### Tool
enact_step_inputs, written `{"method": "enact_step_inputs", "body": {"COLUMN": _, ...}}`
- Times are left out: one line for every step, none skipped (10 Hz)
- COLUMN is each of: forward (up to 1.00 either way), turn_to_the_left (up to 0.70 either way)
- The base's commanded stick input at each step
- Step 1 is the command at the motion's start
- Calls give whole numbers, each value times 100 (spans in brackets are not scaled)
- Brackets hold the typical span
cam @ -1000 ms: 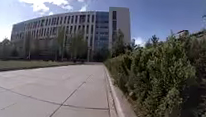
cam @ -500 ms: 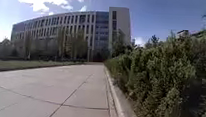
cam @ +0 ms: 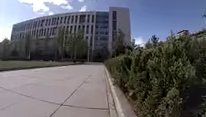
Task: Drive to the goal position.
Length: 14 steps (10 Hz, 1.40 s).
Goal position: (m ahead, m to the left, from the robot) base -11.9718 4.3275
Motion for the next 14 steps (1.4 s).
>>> {"method": "enact_step_inputs", "body": {"forward": 4, "turn_to_the_left": 0}}
{"method": "enact_step_inputs", "body": {"forward": 5, "turn_to_the_left": 0}}
{"method": "enact_step_inputs", "body": {"forward": 5, "turn_to_the_left": 0}}
{"method": "enact_step_inputs", "body": {"forward": 4, "turn_to_the_left": 0}}
{"method": "enact_step_inputs", "body": {"forward": 4, "turn_to_the_left": 0}}
{"method": "enact_step_inputs", "body": {"forward": 4, "turn_to_the_left": 0}}
{"method": "enact_step_inputs", "body": {"forward": 4, "turn_to_the_left": 0}}
{"method": "enact_step_inputs", "body": {"forward": 4, "turn_to_the_left": 0}}
{"method": "enact_step_inputs", "body": {"forward": 4, "turn_to_the_left": 0}}
{"method": "enact_step_inputs", "body": {"forward": 4, "turn_to_the_left": 0}}
{"method": "enact_step_inputs", "body": {"forward": 4, "turn_to_the_left": 0}}
{"method": "enact_step_inputs", "body": {"forward": 4, "turn_to_the_left": 0}}
{"method": "enact_step_inputs", "body": {"forward": 4, "turn_to_the_left": 0}}
{"method": "enact_step_inputs", "body": {"forward": 4, "turn_to_the_left": 0}}
